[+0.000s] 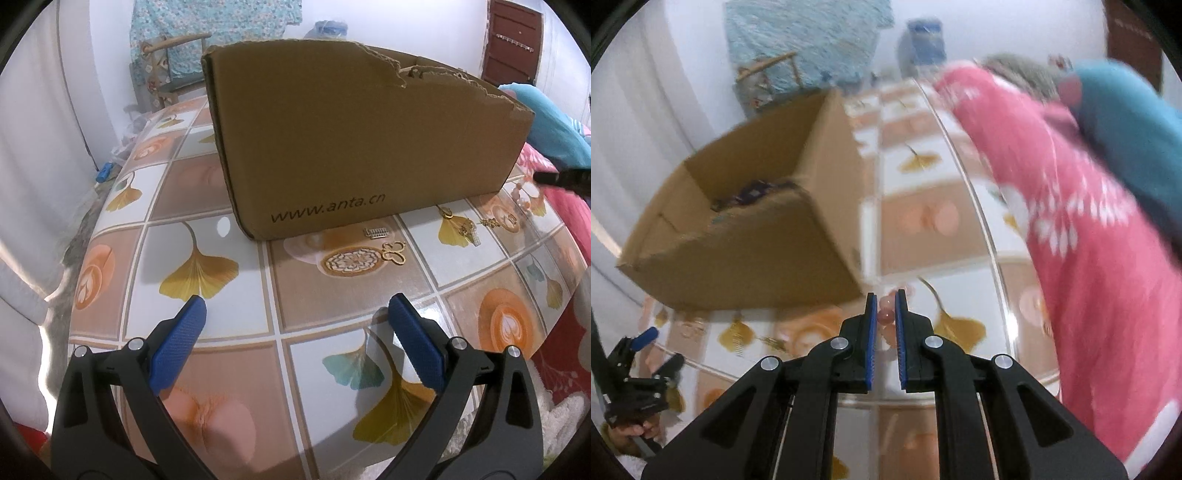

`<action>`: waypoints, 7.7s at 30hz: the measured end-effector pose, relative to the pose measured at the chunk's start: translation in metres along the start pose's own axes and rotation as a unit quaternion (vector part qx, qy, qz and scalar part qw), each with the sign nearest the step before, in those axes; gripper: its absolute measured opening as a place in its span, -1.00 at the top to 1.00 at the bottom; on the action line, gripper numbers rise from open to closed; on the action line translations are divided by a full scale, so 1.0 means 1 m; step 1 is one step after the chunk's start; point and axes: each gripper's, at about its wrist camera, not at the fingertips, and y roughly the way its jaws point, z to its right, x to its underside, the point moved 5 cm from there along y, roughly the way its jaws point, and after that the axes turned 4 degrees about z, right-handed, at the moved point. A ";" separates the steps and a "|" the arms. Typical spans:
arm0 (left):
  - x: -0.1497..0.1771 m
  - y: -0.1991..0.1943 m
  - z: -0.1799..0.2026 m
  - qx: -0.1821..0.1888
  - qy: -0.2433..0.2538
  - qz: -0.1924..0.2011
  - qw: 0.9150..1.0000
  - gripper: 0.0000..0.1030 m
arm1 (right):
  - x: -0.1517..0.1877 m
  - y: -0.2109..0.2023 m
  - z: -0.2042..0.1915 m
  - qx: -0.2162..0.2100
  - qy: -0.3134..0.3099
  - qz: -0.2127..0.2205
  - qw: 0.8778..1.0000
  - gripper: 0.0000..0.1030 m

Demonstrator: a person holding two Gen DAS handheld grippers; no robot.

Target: Organize jewelry

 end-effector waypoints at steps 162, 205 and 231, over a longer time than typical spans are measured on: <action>-0.040 0.002 0.043 0.081 0.101 -0.022 0.991 -0.24 | 0.070 0.014 -0.122 -0.112 -0.164 -0.044 0.979 0.97; -0.059 0.037 0.077 0.001 0.006 -0.104 0.995 0.73 | 0.073 0.005 -0.093 -0.144 -0.135 -0.026 0.980 0.97; -0.049 -0.027 0.052 0.086 0.022 -0.016 0.996 0.73 | 0.047 -0.015 -0.098 -0.136 -0.153 0.015 0.979 0.97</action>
